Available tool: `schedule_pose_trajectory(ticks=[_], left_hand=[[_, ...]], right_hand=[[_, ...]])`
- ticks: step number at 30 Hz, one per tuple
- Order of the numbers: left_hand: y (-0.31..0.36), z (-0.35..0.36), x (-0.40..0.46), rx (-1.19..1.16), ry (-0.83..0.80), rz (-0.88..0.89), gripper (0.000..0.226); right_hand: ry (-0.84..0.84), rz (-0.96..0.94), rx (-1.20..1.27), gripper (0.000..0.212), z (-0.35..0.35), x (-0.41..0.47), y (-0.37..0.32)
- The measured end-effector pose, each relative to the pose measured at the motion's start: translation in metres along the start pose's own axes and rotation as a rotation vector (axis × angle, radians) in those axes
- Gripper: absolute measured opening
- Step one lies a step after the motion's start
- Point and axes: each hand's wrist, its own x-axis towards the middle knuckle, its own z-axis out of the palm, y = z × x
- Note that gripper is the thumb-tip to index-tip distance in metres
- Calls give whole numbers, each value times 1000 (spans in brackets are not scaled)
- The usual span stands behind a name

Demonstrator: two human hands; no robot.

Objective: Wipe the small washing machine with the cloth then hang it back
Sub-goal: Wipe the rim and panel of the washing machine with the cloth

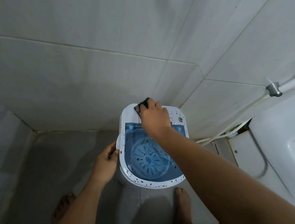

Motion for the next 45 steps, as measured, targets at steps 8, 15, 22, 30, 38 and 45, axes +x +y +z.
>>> schedule_pose_trajectory(ticks=[8,15,22,30,38,45], left_hand=[[-2,-3,3,22,2,-36,35],[4,0,-2,-32,12,-34,37],[3,-3,-1,32,7,-46,35],[4,-5,0,41,-7,-68,34],[4,-6,1,20,-28,-49,33],[4,-5,0,21,-16,-16,36]], right_hand=[[109,94,167,33,21,-14,-4],[196,74,270,34,41,-77,-19],[146,44,194,33,30,-30,-12],[137,-356,85,40,23,9,-29],[53,11,54,38,5,44,-19],[101,-413,33,37,17,33,2]])
